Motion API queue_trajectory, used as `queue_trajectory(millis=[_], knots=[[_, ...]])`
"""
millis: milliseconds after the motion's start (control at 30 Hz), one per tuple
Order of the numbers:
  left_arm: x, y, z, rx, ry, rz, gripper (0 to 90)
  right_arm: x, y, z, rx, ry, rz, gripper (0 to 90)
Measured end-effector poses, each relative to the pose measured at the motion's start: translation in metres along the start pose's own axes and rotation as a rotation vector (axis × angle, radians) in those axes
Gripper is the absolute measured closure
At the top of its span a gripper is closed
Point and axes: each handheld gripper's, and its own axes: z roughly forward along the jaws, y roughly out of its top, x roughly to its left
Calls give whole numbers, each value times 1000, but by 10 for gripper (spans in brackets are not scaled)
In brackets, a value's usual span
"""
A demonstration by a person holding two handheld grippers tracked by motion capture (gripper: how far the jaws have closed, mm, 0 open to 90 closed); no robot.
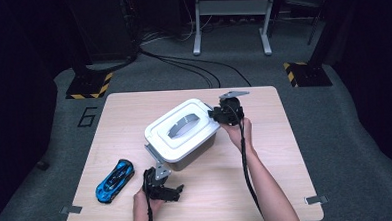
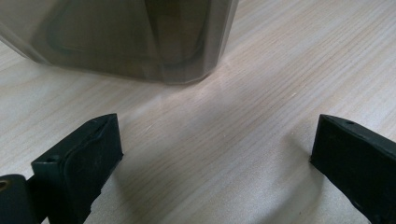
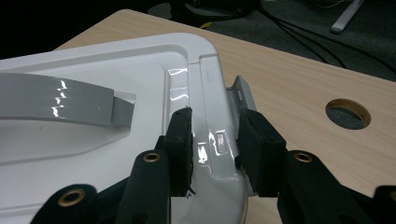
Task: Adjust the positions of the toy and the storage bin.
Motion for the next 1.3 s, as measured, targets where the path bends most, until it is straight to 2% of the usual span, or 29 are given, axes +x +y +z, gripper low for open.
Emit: queue_trajectory(millis=[33,133,167,233,300,433,467,500,567,633,667,700,733,867,900,933,967,1000,1100,1133,1167,1200,1267,1300], knots=[[0,0,0,-1,-1,-9,21,1,0,1,-1,-4,7,654],[-1,-1,-1,4,2,1,21,1,2,1,10,-3,-6,643],[0,-1,-1,9,4,-1,21,2,3,-1,14,-12,-6,571],[0,-2,-3,7,7,8,21,0,3,-8,-12,-10,5,488],[-1,-3,-4,11,6,6,21,-4,3,-16,-29,-18,8,450],[-1,-5,-6,3,3,2,20,-12,-5,-38,-32,-42,6,313],[-2,-6,-6,-1,3,-2,20,-12,-5,-38,-32,-42,6,313],[-1,-5,-6,5,0,3,20,-16,-13,-47,-30,-55,11,252],[-1,-5,-6,6,-1,6,18,-21,-23,-56,-27,-66,2,196],[-1,-5,-6,7,-4,4,18,-23,-29,-60,-29,-71,5,179],[1,-6,-7,12,-10,13,18,-29,-42,-68,-30,-82,2,147],[1,-6,-7,12,-10,13,18,-29,-42,-68,-30,-82,2,147],[2,-6,-7,8,-13,9,18,-32,-50,-71,-29,-85,4,143],[3,-6,-8,14,4,5,19,-44,-86,-79,-10,-103,29,107],[3,-6,-8,11,2,0,20,-49,-106,-81,10,-110,46,82],[3,-6,-8,11,2,0,20,-49,-106,-81,10,-110,46,82],[4,-7,-9,15,2,5,20,-52,-117,-80,16,-106,39,69],[4,-7,-10,18,4,8,21,-56,-139,-78,53,-99,66,39],[4,-9,-12,23,-2,-14,33,-59,-163,-74,104,-107,84,16],[5,-9,-13,11,9,-7,33,-59,-163,-74,104,-107,84,16],[5,-10,-14,7,3,-28,35,-61,-171,-74,115,-112,82,15],[7,-10,-19,-6,11,-27,35,-62,-179,-75,131,-121,85,4],[7,-9,-22,-13,14,-33,35,-62,-179,-77,114,-123,74,13],[9,-7,-29,-23,17,-36,35,-61,-179,-78,119,-158,42,12]])
